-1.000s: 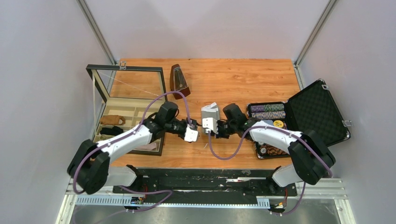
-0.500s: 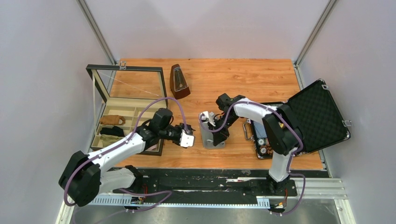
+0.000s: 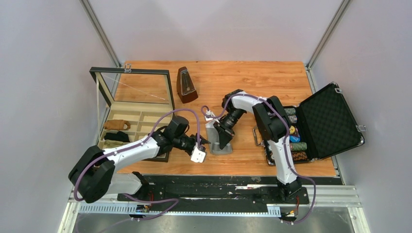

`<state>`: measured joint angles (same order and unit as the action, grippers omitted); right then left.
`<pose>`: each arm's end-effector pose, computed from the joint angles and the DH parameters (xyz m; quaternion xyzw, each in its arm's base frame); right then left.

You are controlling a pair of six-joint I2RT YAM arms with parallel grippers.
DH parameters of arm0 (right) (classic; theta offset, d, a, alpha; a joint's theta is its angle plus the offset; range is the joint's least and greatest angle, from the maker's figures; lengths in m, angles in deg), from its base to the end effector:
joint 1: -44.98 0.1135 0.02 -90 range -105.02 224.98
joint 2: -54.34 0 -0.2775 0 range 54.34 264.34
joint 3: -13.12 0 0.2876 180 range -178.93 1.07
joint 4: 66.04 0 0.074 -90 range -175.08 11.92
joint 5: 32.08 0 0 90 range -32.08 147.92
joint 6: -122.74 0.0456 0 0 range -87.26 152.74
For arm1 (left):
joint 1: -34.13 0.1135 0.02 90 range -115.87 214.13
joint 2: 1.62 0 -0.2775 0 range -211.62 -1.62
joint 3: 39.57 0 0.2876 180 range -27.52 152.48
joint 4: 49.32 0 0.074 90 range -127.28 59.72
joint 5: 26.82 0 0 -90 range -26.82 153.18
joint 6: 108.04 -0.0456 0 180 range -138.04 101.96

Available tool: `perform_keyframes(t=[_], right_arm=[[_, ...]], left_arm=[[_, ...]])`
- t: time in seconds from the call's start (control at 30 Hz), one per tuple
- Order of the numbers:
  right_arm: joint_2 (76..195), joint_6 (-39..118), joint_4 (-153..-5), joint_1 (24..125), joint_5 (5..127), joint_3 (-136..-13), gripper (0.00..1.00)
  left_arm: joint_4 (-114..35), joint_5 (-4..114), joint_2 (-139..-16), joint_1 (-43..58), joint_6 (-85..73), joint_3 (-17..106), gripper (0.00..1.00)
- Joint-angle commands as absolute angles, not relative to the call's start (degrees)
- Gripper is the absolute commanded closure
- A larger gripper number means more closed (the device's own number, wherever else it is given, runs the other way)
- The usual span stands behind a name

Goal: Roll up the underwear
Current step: Roll the underwear to the center of the board.

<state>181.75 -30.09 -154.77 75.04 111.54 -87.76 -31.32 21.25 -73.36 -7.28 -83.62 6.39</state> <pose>0.3302 0.2335 0.1141 0.5632 -0.6716 -0.4773 0.0631 0.1823 -0.2014 0.1773 0.7739 0.3981 -0.2451 0.4273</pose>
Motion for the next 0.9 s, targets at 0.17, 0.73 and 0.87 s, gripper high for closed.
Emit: perform_keyframes(t=[0.17, 0.73, 0.87], right_arm=[[195.13, -27.02, -163.82, 75.30, 116.55, -101.78, 1.00], [207.87, -16.18, -166.05, 75.13, 116.81, -110.16, 1.00], [207.58, -15.71, -165.59, 75.08, 117.05, -109.49, 0.99]], left_arm=[[-34.96, 18.33, -81.28, -9.72, -106.69, 7.24, 0.43], [-44.06, 33.75, -88.88, -12.27, -111.98, 2.92, 0.47], [-40.19, 34.17, -91.11, -12.63, -112.59, 5.12, 0.63]])
